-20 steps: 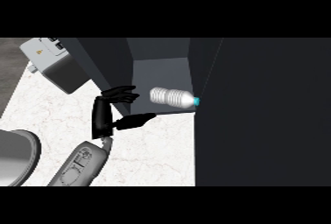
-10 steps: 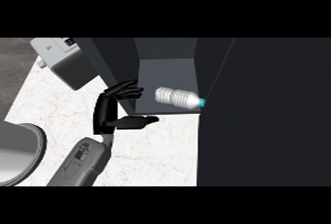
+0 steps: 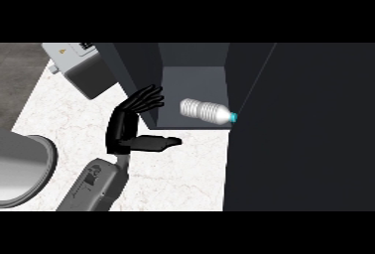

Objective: Pick up the bottled water, place it into the cabinet and close the cabinet

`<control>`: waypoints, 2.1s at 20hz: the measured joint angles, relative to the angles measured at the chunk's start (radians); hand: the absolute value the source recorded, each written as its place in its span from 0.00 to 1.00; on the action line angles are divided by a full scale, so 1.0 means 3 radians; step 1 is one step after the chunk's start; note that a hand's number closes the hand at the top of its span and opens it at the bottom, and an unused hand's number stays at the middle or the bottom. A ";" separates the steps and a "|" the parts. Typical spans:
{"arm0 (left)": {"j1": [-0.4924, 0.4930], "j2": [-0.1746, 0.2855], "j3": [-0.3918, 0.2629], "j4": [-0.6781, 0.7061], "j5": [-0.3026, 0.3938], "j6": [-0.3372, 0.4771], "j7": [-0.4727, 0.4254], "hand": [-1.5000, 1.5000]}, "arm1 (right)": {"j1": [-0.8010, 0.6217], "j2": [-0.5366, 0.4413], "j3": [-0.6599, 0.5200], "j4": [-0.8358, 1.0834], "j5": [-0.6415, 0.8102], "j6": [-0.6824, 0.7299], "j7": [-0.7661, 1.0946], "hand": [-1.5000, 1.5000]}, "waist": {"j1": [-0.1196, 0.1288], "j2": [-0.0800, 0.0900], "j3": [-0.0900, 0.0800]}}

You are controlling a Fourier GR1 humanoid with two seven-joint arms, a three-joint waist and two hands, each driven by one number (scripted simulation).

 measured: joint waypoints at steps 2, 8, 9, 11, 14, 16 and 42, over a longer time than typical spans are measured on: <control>0.0031 0.0013 0.0004 -0.0162 0.0060 -0.0076 0.0077 0.00 | -0.0025 0.0000 -0.0013 -0.0061 -0.0009 -0.0043 0.0084 0.00 | 0.0009 0.0002 0.0001; 0.0358 -0.0044 -0.0061 -0.0894 0.0052 -0.0032 0.0155 0.00 | 0.0060 -0.0041 0.0046 -0.0109 0.0014 -0.0065 0.0064 0.00 | 0.0017 -0.0014 0.0010; 0.0424 -0.0061 -0.0094 -0.0993 0.0019 -0.0006 0.0171 0.00 | 0.0110 -0.0076 0.0047 -0.0172 -0.0013 -0.0058 0.0081 0.00 | 0.0014 -0.0015 0.0011; 0.0586 -0.0016 -0.0131 -0.1308 0.0037 -0.0020 0.0275 0.00 | 0.0140 -0.0092 0.0075 -0.0237 -0.0002 -0.0082 0.0103 0.00 | 0.0019 -0.0018 0.0011; 0.0897 0.0024 -0.0279 -0.1787 0.0012 -0.0013 0.0392 0.00 | 0.0102 -0.0069 0.0130 -0.0221 0.0058 -0.0133 0.0123 0.00 | 0.0030 -0.0019 0.0012; 0.1041 0.0013 -0.0372 -0.1950 -0.0009 -0.0028 0.0417 0.00 | 0.0032 -0.0091 0.0120 -0.0213 0.0090 -0.0138 0.0152 0.00 | 0.0026 -0.0018 0.0013; 0.3126 0.0828 0.0354 -0.3421 0.0849 -0.0950 -0.0109 0.00 | -0.0367 -0.0566 0.0856 -0.0584 0.1136 0.0185 0.1071 1.00 | 0.0118 0.0008 0.0023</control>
